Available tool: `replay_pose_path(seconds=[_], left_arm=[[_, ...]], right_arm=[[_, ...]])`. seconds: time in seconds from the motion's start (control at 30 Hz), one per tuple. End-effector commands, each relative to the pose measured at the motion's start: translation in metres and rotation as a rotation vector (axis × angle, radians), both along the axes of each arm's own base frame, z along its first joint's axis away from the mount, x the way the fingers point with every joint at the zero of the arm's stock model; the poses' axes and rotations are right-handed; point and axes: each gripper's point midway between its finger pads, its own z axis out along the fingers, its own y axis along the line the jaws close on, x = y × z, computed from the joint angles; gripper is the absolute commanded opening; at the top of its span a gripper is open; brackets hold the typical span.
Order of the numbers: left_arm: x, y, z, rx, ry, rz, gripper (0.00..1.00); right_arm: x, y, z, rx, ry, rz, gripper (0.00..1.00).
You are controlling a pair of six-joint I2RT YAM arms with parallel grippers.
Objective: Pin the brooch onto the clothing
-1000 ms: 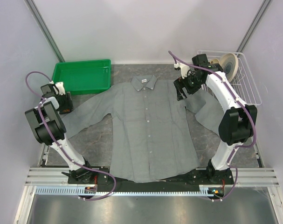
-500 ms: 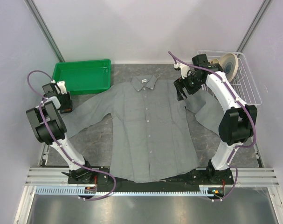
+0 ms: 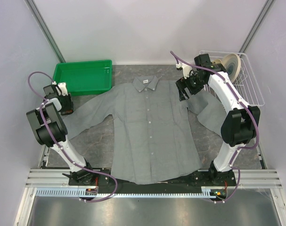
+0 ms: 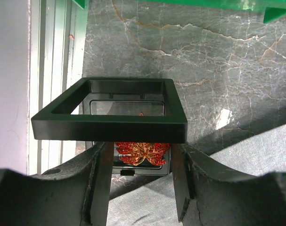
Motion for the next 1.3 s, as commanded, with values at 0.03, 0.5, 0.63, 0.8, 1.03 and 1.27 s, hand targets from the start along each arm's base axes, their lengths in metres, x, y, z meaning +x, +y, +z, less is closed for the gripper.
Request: replay_pose_path(seconds=[0.03, 0.5, 0.63, 0.8, 1.03, 1.27], left_arm=[[0.005, 0.006, 0.029, 0.066, -0.077, 0.002, 0.52], [0.008, 0.005, 0.051, 0.081, -0.127, -0.005, 0.53], [-0.001, -0.009, 0.055, 0.045, -0.111, -0.042, 0.52], [-0.025, -0.048, 0.063, -0.016, -0.102, -0.149, 0.51], [-0.048, -0.148, 0.112, -0.191, -0.17, -0.433, 0.49], [-0.09, -0.289, 0.194, -0.502, -0.304, -0.906, 0.5]], right_arm=[[0.009, 0.004, 0.01, 0.009, -0.033, 0.003, 0.89], [0.01, 0.005, 0.009, 0.014, -0.03, 0.004, 0.89], [0.012, 0.007, 0.013, 0.021, -0.042, 0.011, 0.89], [0.014, 0.013, 0.021, 0.051, -0.058, 0.028, 0.89], [0.012, 0.034, 0.054, 0.173, -0.177, 0.136, 0.96], [-0.006, 0.076, 0.097, 0.341, -0.372, 0.325, 0.98]])
